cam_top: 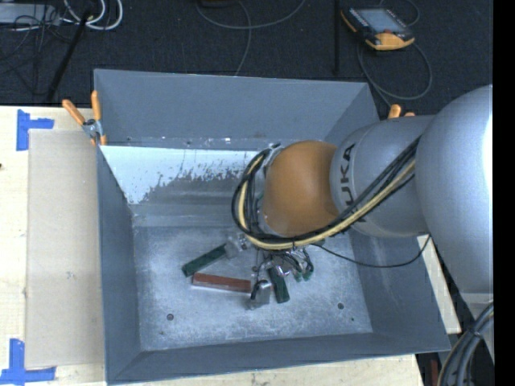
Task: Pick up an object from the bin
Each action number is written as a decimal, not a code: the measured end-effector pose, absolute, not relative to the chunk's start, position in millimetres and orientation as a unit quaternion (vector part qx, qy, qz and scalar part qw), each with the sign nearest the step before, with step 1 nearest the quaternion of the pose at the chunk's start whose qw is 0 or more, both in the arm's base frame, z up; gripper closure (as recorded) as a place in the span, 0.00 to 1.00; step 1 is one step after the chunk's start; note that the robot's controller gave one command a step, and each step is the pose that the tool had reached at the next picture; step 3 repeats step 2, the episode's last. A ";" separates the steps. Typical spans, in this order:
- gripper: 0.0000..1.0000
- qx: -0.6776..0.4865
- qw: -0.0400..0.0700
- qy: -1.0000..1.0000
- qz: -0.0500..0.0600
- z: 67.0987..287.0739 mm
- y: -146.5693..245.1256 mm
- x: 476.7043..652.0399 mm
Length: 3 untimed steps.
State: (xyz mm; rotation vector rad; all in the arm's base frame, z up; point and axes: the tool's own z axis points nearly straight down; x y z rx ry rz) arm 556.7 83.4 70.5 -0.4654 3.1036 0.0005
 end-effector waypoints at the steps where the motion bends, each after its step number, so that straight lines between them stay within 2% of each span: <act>1: 1.00 -0.147 0.000 0.989 0.000 70.7 82.8 555.3; 2: 1.00 -0.408 0.001 0.913 0.001 212.0 126.2 595.7; 3: 1.00 -0.408 0.001 0.913 0.001 212.0 126.2 595.7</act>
Offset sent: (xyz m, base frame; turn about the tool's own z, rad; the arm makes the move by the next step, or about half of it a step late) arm 0.0000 0.0000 0.0000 0.0000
